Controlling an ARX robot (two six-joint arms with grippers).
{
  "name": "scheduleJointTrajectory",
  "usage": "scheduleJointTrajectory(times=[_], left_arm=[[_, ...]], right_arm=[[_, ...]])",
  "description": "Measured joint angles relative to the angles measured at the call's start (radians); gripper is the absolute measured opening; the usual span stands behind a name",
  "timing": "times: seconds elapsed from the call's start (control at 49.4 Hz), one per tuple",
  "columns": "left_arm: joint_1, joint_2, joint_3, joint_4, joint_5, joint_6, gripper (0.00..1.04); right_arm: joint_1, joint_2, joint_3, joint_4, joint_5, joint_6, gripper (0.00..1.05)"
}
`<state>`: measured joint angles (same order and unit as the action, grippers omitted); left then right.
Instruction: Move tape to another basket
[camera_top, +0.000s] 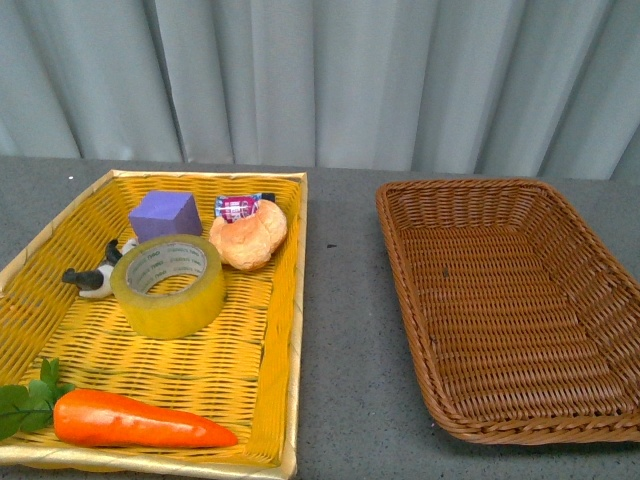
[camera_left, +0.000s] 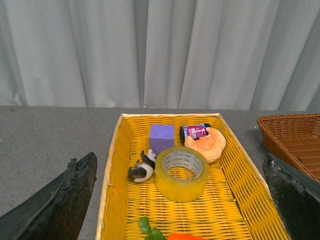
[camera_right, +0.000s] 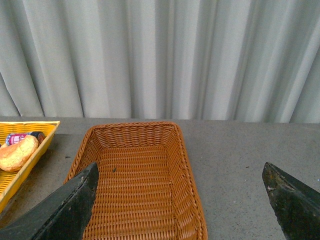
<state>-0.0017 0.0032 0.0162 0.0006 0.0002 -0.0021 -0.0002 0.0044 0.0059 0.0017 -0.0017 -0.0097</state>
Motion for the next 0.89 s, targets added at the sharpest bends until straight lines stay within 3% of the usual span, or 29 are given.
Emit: scheduleJointTrajectory(times=[0.891], left_arm=[[0.000,0.000,0.000,0.000,0.000,0.000,0.98]], right_arm=[[0.000,0.000,0.000,0.000,0.000,0.000,0.96]])
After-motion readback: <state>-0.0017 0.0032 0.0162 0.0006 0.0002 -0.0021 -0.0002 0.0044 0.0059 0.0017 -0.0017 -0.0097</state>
